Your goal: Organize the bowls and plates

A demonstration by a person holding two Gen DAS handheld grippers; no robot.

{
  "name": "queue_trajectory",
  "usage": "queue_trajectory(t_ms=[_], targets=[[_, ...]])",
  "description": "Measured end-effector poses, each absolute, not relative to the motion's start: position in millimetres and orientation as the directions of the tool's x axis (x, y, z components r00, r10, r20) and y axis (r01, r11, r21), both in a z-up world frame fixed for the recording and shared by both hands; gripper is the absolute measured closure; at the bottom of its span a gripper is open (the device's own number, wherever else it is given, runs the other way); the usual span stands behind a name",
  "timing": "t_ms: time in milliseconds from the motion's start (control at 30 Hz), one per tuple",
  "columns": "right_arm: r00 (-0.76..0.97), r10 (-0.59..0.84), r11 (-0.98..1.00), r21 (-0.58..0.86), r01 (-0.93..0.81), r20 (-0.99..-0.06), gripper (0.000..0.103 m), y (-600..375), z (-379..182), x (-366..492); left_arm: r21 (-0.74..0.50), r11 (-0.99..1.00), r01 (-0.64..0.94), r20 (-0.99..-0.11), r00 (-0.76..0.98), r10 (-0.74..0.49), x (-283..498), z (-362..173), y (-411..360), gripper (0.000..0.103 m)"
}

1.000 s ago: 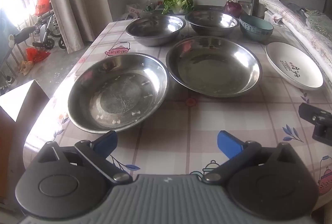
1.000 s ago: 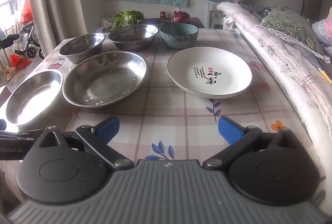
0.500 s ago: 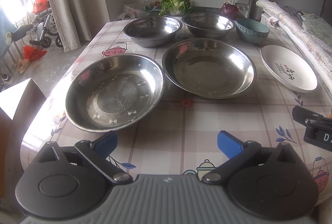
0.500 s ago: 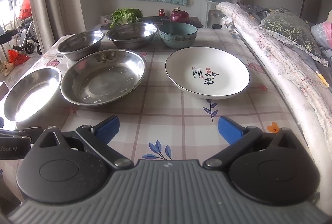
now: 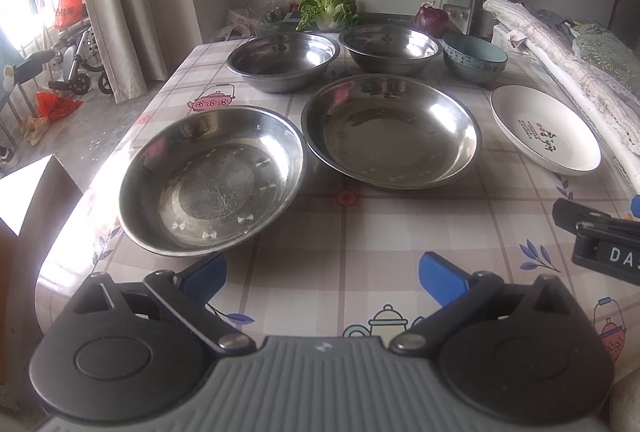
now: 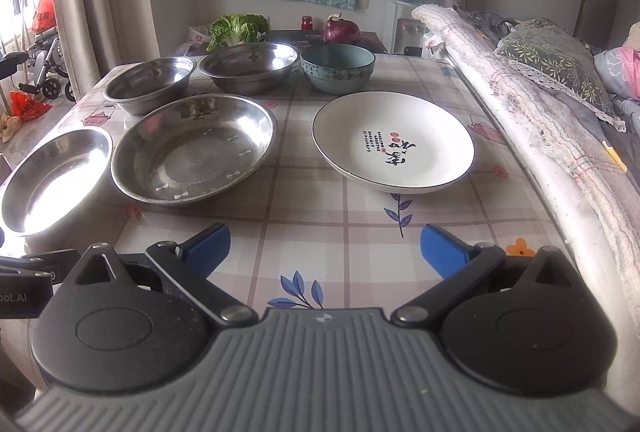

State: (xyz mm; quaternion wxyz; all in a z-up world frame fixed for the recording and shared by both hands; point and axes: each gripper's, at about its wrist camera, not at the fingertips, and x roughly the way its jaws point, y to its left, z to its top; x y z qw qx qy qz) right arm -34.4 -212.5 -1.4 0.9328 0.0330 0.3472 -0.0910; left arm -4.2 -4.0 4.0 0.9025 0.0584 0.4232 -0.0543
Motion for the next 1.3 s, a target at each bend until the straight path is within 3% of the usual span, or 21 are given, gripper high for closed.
queue_trajectory(t_ms=[1300], targets=[[0.737,-0.148,0.982,-0.01,0.188,-0.66,0.001,-208.7,-1.2,-34.8,0.07,0.988,0.136,-0.775,0.631,-0.032,-4.7,0.9,1.0,0.0]])
